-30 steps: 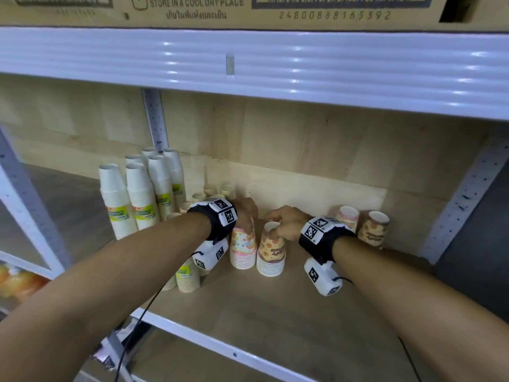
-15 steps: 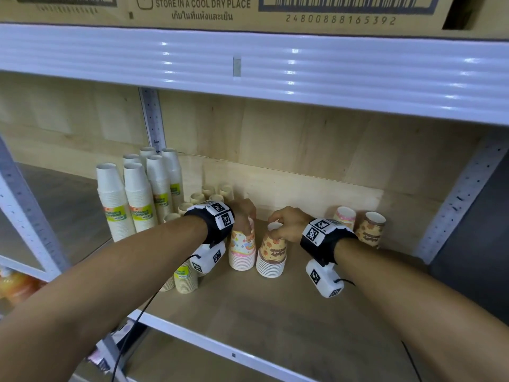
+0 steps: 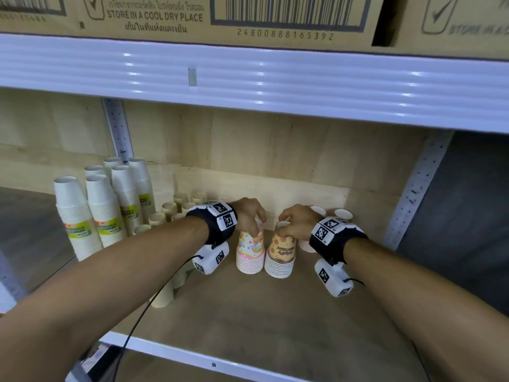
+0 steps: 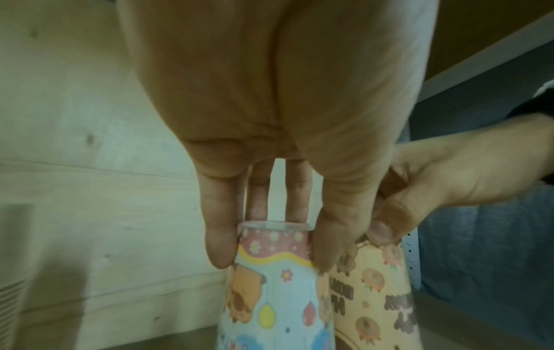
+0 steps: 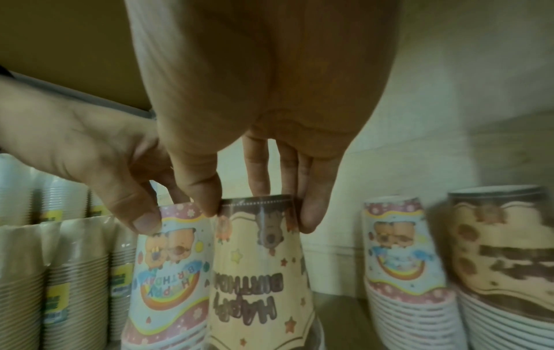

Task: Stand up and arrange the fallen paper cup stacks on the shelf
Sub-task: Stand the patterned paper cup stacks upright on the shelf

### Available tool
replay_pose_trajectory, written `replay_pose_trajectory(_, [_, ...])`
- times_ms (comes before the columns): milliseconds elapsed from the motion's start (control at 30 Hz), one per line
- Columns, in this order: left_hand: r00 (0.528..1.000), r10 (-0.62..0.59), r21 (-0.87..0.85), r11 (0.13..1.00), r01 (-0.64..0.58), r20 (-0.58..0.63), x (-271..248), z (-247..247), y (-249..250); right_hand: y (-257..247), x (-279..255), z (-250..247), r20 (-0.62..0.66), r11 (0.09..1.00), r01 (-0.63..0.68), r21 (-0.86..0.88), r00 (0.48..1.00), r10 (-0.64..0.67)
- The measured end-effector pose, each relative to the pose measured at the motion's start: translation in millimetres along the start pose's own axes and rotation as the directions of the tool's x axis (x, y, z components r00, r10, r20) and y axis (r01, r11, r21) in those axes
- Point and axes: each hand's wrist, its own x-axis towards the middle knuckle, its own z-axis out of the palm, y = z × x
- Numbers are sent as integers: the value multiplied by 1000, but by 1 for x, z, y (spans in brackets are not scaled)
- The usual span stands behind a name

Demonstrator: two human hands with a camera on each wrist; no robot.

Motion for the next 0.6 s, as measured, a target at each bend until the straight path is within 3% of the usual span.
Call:
replay_pose_trajectory(333, [992, 129, 13, 992, -129, 13, 30, 3, 59, 60, -23, -34, -142, 983, -181, -21, 974, 176])
replay_pose_trajectory(600, [970, 244, 44, 969, -244, 9, 55, 17, 99, 104, -32, -39, -152, 973, -230, 20, 961, 230])
